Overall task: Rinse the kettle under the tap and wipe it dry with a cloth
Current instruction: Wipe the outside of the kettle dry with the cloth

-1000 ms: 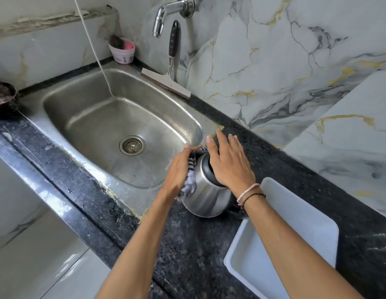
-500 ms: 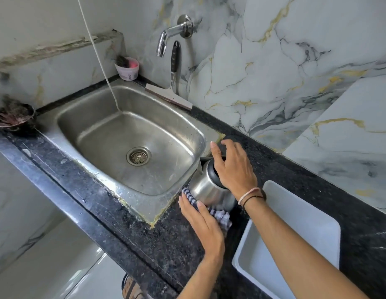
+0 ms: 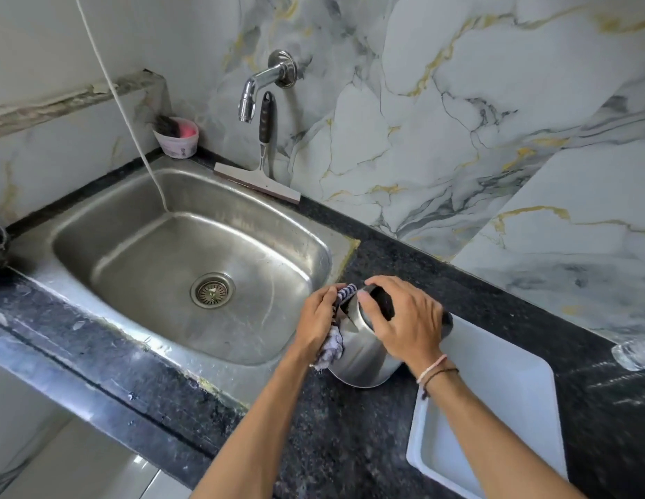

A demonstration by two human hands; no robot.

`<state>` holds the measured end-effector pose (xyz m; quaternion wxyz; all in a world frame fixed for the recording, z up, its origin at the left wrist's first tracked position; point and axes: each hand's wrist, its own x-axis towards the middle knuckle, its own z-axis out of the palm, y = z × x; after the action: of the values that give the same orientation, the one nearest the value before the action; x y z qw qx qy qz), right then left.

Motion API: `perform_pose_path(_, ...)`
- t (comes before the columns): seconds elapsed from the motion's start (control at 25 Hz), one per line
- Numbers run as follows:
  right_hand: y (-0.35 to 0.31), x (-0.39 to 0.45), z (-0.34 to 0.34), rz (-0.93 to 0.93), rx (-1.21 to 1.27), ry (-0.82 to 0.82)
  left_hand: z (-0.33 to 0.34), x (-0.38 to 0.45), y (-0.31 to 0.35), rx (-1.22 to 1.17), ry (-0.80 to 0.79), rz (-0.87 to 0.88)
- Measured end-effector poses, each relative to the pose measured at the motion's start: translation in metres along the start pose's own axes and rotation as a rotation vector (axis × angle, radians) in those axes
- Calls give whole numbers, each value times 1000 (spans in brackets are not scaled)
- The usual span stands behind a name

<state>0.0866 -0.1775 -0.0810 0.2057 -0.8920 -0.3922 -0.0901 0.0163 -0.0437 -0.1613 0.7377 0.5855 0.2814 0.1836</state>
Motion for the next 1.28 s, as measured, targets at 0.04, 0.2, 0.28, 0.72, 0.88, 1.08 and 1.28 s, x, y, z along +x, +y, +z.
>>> perform_pose_path(0.04, 8, 5, -5, -84, 43, -40, 0, 4, 3, -48, -42, -30)
perform_pose_path(0.2, 9, 1, 4, 162, -44, -16, 4, -6, -11, -125, -22, 10)
perform_pose_path(0.28, -4, -3, 15, 435, 21, 43, 5, -20, -22, -157, 12, 57)
perform_pose_path(0.72, 5, -3, 25, 358, 226, 161, 33, 88, 56, 380, -808, -43)
perform_pose_path(0.88, 7, -3, 28, 353, 231, 176, 17, 92, 13, 196, -691, -259)
perform_pose_path(1.08, 8, -3, 30, 336, 220, 217, -3, 15, -37, -148, -189, -74)
perform_pose_path(1.28, 6, -4, 29, 335, 217, 234, 29, -68, -25, -136, 56, -8)
